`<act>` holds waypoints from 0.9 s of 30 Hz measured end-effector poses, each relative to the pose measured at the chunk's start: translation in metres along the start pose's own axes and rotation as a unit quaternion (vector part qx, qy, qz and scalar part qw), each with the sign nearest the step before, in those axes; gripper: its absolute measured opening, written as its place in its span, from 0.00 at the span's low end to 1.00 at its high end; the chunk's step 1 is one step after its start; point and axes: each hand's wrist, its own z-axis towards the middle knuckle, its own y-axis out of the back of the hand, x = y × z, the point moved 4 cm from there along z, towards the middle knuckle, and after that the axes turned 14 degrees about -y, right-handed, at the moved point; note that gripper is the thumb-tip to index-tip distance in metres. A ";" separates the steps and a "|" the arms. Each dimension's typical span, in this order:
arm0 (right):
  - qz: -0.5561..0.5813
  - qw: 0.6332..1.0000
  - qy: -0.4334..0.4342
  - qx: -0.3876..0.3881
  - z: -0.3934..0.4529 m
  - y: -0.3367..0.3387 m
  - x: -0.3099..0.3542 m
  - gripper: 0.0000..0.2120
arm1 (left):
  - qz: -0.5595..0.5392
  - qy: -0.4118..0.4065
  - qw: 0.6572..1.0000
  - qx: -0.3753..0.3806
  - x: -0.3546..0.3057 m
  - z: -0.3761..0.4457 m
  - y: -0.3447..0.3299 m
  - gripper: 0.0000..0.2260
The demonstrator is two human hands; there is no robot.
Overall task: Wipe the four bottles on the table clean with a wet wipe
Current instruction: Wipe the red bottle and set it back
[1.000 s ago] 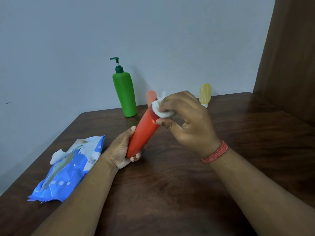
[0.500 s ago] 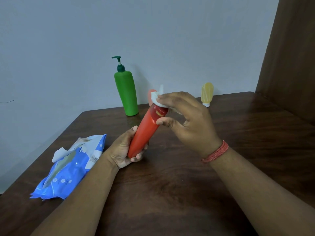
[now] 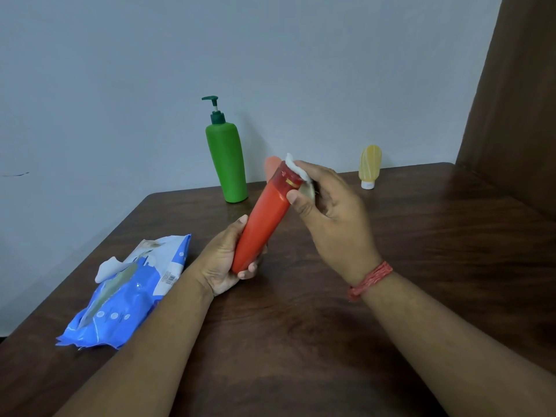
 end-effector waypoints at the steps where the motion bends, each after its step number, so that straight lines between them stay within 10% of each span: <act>1: 0.030 0.999 -0.025 0.008 -0.002 -0.002 0.000 0.21 | -0.010 0.001 1.000 0.002 -0.002 -0.002 -0.001 0.24; 15: -0.049 0.985 0.035 -0.162 -0.014 -0.002 0.006 0.09 | 0.022 -0.006 0.999 -0.030 -0.004 -0.004 -0.011 0.26; 27: -0.280 0.936 0.178 -0.119 -0.010 -0.010 -0.007 0.15 | 0.013 -0.043 0.995 -0.085 -0.007 -0.005 -0.022 0.19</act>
